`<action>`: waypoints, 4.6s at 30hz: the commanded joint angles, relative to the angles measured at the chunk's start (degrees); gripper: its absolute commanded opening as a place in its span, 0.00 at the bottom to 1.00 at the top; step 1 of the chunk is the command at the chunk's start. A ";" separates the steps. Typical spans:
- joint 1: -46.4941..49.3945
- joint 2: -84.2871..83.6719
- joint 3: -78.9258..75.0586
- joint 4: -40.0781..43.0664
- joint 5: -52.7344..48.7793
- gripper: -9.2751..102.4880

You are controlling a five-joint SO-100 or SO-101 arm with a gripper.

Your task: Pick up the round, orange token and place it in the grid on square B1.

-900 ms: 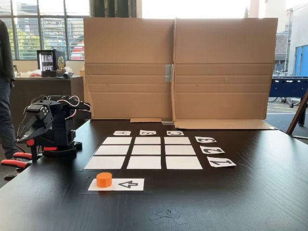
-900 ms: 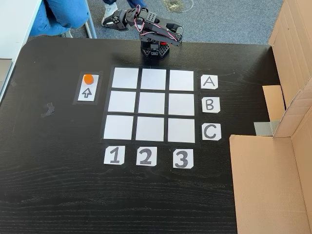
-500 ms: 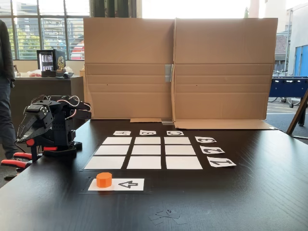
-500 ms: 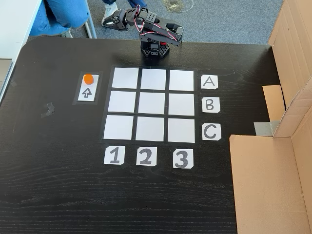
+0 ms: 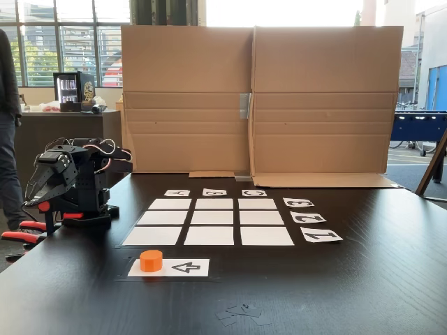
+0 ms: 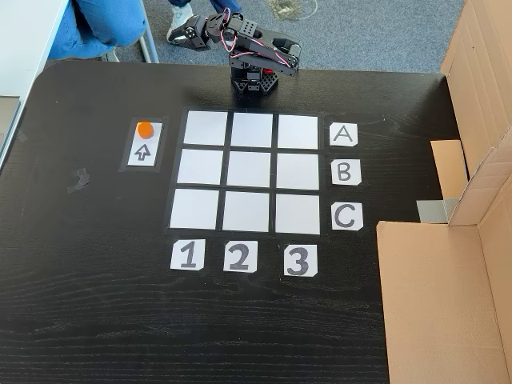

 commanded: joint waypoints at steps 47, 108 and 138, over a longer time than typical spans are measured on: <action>-8.79 -58.18 -55.46 15.82 -1.32 0.46; -41.92 -101.07 -87.71 46.32 -6.86 0.94; -41.40 -122.08 -99.23 38.23 -12.74 0.93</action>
